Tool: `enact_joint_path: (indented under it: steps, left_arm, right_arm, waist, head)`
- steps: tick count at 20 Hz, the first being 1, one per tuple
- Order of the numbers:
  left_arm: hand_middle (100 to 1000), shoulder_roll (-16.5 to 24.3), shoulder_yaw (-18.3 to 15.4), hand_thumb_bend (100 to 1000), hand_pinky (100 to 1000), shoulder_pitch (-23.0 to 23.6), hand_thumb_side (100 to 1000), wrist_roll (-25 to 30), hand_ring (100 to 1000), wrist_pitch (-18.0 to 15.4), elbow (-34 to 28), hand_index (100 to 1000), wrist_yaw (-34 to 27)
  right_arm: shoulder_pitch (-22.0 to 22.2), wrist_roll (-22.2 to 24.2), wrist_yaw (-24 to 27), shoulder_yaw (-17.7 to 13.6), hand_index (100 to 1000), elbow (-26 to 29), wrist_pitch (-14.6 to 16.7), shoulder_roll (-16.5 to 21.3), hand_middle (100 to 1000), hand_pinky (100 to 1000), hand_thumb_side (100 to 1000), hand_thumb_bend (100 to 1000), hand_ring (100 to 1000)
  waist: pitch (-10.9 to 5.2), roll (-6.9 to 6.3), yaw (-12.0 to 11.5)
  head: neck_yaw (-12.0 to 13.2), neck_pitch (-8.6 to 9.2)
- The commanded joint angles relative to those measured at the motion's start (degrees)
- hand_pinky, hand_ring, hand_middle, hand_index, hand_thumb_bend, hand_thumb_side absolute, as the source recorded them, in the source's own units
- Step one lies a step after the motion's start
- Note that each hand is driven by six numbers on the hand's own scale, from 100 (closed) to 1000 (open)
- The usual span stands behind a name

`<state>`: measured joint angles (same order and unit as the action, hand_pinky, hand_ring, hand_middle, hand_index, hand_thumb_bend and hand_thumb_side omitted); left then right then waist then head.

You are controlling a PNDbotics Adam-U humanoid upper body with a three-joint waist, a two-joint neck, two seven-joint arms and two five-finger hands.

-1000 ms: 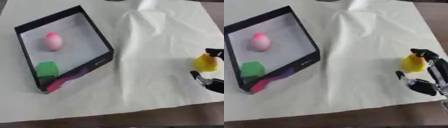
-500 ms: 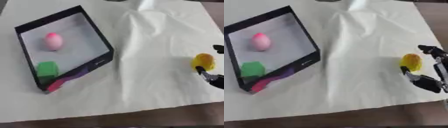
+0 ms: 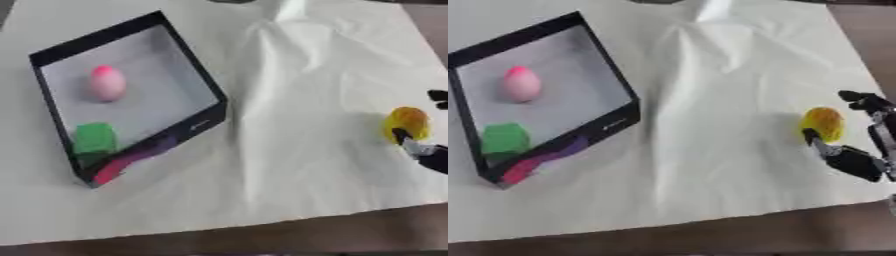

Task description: Pick up objects on the table and place them in the box.

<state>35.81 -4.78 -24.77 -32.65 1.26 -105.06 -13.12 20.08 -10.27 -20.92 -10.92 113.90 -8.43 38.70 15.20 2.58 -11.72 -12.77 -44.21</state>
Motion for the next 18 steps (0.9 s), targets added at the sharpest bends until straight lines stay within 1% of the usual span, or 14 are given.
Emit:
enact_joint_path:
  steps: [1,5,6,13,18]
  left_arm:
    - [779,1.14,-0.36,416,711,-0.74,520,-0.1,589,0.02,-0.42,835,-0.21]
    - [780,1.07,-0.36,415,711,-0.76,520,-0.09,589,0.01,-0.39,835,-0.27]
    - [780,1.05,-0.35,413,711,-0.76,521,-0.07,589,0.01,-0.38,835,-0.28]
    - [780,0.96,-0.38,413,711,-0.76,522,-0.07,588,-0.03,-0.35,835,-0.37]
    - [780,0.89,-0.42,410,710,-0.78,523,-0.12,588,-0.06,-0.31,835,-0.45]
  right_arm:
    - [-0.52,0.59,0.35,-0.58,885,0.7,-2.08,2.56,814,897,452,434,831]
    - [-1.3,1.63,0.77,-0.32,884,0.7,-4.28,3.5,813,896,461,437,831]
    - [-1.5,1.86,0.83,-0.27,884,0.7,-4.74,3.66,813,896,449,428,830]
    - [-2.2,2.98,-0.05,-0.24,884,0.7,-8.53,4.11,815,894,462,454,833]
    - [-2.23,4.83,-0.43,0.2,885,0.7,-10.05,4.02,816,893,488,457,834]
  waist:
    - [0.01,-0.35,-0.1]
    - [0.1,-0.32,-0.25]
    - [0.13,-0.33,-0.29]
    - [0.41,-0.43,-0.51]
    - [0.57,-0.48,-0.6]
  head:
    - [-0.27,0.09]
    - [-0.37,0.09]
    - [-0.39,0.09]
    - [-0.46,0.09]
    - [-0.51,0.09]
